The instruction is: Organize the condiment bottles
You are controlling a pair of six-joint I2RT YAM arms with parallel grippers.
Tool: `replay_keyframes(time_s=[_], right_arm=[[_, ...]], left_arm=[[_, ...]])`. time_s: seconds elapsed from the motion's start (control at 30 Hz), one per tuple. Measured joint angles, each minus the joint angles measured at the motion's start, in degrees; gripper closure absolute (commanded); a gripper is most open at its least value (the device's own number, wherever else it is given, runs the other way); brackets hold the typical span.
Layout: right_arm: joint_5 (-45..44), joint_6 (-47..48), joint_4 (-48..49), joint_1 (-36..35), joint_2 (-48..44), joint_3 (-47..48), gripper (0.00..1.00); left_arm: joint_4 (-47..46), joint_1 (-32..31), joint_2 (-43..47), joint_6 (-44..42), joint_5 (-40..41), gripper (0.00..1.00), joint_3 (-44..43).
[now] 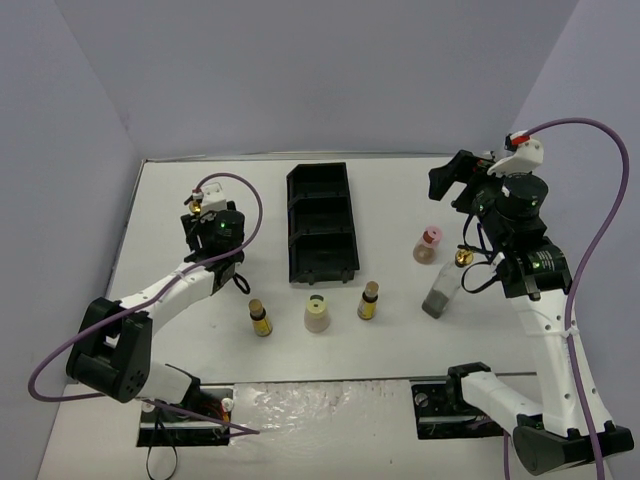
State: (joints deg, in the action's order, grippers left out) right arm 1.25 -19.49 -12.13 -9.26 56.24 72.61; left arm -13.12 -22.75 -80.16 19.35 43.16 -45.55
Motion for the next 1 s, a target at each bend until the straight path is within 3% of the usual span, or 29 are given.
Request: replay_keyframes(time_s=[0.03,0.07,0.33,0.57,0.8,1.0], right_arm=[[-0.01,0.04,0.0,-0.1,-0.02,-0.01,0.0],[-0.01,0.06,0.01,-0.18,-0.03,-0.01,0.0],[-0.04,0.12,0.17,-0.59,-0.25,-0.49,0.0],[-1.14,0.14,0.32,-0.66,-0.64,-1.09,0.0],[-1.92,0.14,0.37,-0.94,-0.76,-1.17,0.0],[-2.07,0.18,0.39,-0.96,-0.74,-1.17,0.0]], left_arm=[[-0.45,0.24,-0.05,0.3,-0.22,0.92,0.07],[-1.44,0.44,-0.1,0.78,-0.51,1.0,0.09],[-0.38,1.08,-0.09,0.6,-0.94,1.0,-0.47],[6.31,1.08,-0.09,-1.44,-3.72,1.0,-5.5],[11.0,1.01,-0.11,-4.98,-7.86,1.0,-17.47],[13.73,0.66,-3.67,-7.53,-12.9,1.0,-32.8]])
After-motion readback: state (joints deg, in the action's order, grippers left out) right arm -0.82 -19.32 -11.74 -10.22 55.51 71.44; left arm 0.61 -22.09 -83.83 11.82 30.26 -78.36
